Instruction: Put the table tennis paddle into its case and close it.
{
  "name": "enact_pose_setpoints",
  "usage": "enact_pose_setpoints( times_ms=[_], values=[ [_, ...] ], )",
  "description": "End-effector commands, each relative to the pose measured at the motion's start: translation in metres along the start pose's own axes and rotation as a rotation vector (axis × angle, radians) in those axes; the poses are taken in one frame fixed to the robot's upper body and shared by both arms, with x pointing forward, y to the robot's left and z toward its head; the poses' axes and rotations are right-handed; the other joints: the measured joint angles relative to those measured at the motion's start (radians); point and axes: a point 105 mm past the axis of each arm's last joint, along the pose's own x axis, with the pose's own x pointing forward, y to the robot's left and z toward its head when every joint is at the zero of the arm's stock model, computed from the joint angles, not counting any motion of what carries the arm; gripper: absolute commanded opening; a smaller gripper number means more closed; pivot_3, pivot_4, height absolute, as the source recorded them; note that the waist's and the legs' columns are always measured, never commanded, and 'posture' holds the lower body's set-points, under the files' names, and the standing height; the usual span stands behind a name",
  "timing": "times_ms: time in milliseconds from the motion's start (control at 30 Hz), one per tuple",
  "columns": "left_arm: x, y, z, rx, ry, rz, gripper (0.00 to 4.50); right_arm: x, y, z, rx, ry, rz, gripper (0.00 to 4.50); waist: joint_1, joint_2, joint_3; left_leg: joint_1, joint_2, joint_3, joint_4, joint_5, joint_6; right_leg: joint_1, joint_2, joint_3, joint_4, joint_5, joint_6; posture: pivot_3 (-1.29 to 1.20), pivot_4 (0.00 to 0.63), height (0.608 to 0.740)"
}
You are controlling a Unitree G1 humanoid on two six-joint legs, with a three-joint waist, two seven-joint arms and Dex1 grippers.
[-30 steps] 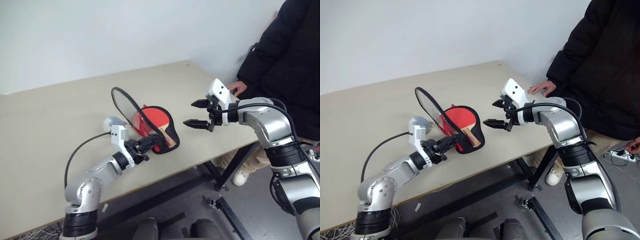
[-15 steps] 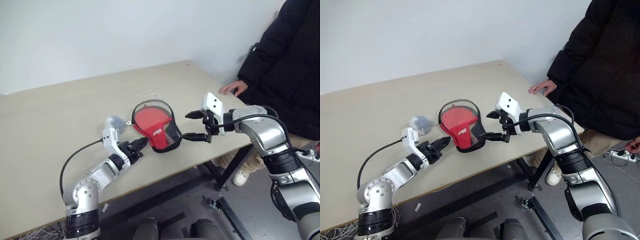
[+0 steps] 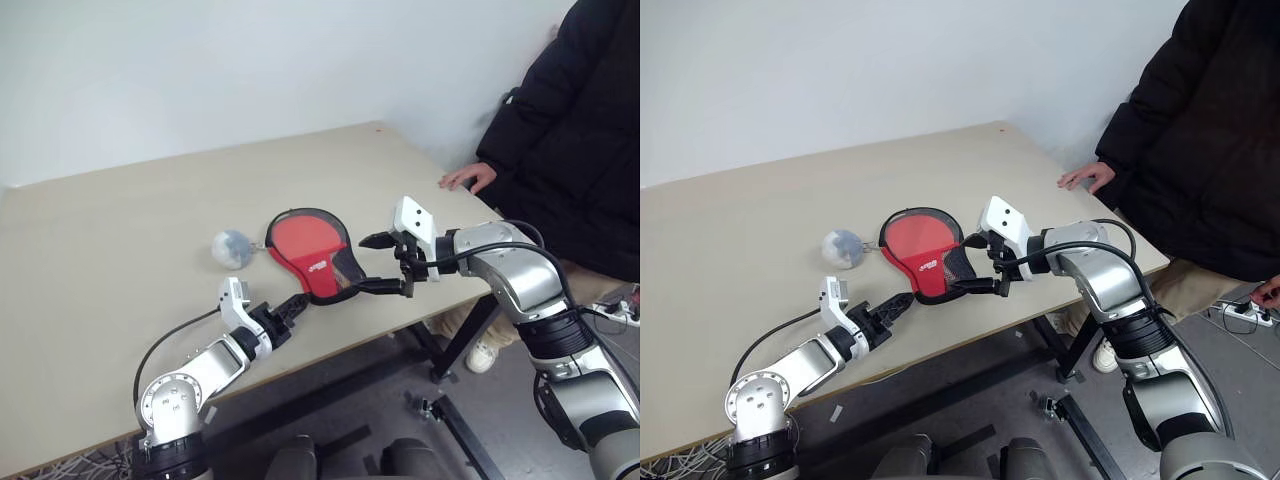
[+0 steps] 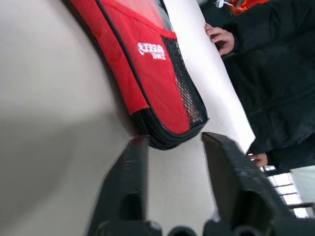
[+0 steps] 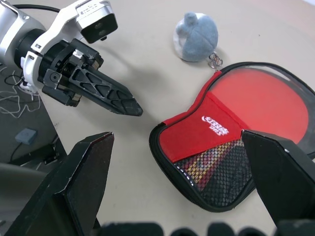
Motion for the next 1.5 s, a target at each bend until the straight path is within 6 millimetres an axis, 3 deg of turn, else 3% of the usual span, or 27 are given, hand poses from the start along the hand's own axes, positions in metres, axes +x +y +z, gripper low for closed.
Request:
enact_pose_setpoints(
  times_ms=[33,233,700,1167,1500],
  values=[
    [0.002,-0.007,0.007,-0.017,-0.029,-0.017,3.02,-0.002,0.003,0.014,-0.043,-0.034,0.002,4.50,0.000,0.000,0.000,0.000,0.000,0.000,0.000,0.000,0.000,0.000,0.000,0.000,0.000,0.000,0.000,0.00,0.000,0.740],
    [0.006,-0.005,0.006,-0.034,-0.034,0.008,4.48,-0.001,0.006,0.014,-0.033,-0.034,0.004,4.50,0.000,0.000,0.000,0.000,0.000,0.000,0.000,0.000,0.000,0.000,0.000,0.000,0.000,0.000,0.000,0.00,0.000,0.740],
    [0.022,-0.022,0.001,-0.249,-0.012,-0.115,4.48,0.003,0.012,0.014,-0.024,-0.037,0.017,4.50,0.000,-0.002,0.000,-0.001,-0.001,0.000,0.001,0.000,0.000,0.000,0.000,0.000,-0.001,0.000,0.000,0.00,0.000,0.740],
    [0.035,-0.015,0.006,-0.287,-0.033,-0.081,4.48,0.005,0.016,0.016,-0.016,-0.038,0.020,4.50,0.001,-0.002,0.000,-0.001,-0.002,-0.001,0.002,0.000,-0.001,0.000,0.000,0.000,-0.002,0.000,-0.001,0.00,0.000,0.740],
    [0.031,-0.008,0.006,-0.278,-0.033,-0.040,4.48,0.006,0.015,0.016,-0.003,-0.034,0.012,4.50,0.000,-0.003,0.000,0.000,-0.002,-0.001,0.002,-0.001,-0.001,0.000,0.000,0.000,-0.002,0.000,-0.001,0.00,0.000,0.740]
  ],
)
